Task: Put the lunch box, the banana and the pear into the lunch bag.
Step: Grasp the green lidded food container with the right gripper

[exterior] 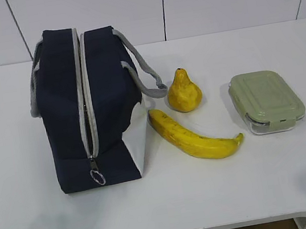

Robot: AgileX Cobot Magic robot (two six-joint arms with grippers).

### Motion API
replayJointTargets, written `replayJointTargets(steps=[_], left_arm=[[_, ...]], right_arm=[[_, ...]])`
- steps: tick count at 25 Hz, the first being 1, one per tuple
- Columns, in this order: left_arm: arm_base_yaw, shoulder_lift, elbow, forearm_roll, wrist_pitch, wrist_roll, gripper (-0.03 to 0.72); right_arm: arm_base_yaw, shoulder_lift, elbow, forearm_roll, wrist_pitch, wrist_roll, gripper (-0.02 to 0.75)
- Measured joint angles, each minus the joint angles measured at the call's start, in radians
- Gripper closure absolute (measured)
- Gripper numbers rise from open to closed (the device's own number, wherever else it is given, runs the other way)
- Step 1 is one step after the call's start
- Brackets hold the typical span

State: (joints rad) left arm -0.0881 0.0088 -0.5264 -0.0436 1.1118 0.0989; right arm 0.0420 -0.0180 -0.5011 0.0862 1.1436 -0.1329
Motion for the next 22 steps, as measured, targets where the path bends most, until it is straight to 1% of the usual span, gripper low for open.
replayJointTargets(steps=[13,22], left_arm=[[0.0,0.0,0.0,0.0,0.0,0.0,0.448],[0.0,0.0,0.0,0.0,0.0,0.0,0.449]], right_arm=[[0.0,0.0,0.0,0.0,0.002,0.0,0.304],[0.0,0.0,-0.002,0.025,0.002,0.002,0.304]])
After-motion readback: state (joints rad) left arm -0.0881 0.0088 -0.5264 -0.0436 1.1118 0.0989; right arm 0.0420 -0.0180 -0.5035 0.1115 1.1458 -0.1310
